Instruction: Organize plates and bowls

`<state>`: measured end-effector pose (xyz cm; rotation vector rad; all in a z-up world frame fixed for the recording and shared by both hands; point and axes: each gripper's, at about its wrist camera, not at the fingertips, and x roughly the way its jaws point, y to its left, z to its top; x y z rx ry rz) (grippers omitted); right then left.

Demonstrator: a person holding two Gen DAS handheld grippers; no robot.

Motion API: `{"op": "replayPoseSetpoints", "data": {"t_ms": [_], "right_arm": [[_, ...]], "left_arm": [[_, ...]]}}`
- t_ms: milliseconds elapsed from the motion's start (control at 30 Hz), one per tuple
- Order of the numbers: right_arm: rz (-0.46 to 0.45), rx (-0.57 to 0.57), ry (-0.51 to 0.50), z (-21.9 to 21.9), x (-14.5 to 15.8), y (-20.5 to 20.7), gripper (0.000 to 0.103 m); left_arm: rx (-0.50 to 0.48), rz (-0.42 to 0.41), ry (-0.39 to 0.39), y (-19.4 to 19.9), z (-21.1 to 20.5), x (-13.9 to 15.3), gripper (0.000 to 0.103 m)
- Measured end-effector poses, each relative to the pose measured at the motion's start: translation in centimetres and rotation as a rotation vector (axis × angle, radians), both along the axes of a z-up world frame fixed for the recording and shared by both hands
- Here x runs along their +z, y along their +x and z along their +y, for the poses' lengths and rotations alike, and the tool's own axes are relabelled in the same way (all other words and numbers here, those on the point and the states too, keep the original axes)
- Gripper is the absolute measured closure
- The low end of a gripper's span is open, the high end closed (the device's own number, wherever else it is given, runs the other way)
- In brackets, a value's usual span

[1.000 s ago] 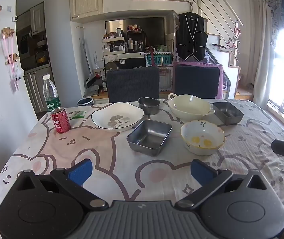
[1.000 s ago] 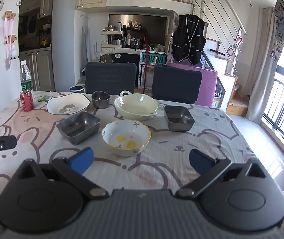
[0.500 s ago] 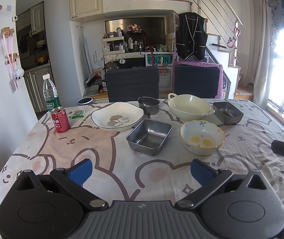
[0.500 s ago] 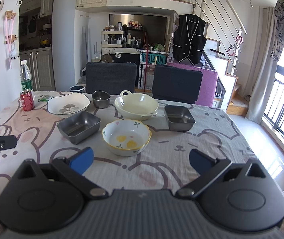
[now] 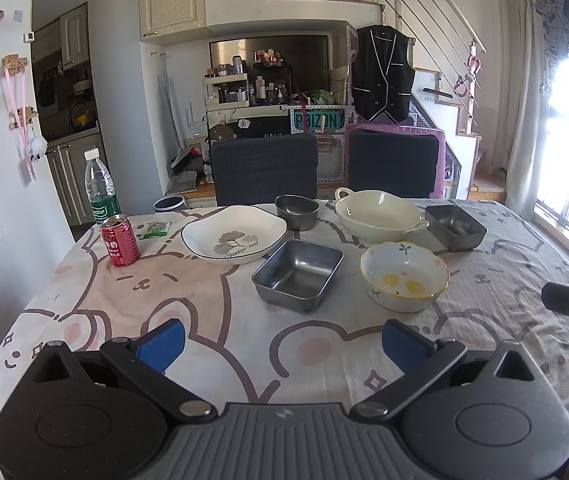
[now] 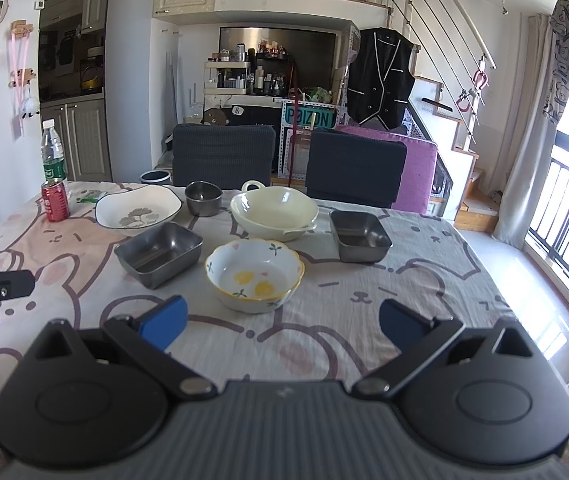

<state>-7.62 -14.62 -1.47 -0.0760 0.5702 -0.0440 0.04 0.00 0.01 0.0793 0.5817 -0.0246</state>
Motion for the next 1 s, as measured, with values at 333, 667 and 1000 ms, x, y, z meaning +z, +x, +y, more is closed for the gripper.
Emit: {"op": "replayPoseSetpoints", "data": {"t_ms": [333,667,1000], "right_arm": [[0.003,-0.002,-0.001,0.02,0.00,0.01,0.000],[0.004,-0.002,0.000,0.02,0.00,0.02,0.000],[0.005,-0.003,0.000,0.03,-0.02,0.04,0.000]], "left_arm": [[-0.001,-0.001,-0.001,0.16,-0.69,-0.60,0.000],[-0.004,-0.003,-0.003,0.12,-0.76,-0.34,0.000],[-0.004,-0.003,-0.004,0.12,-0.73,-0.34,0.000]]}}
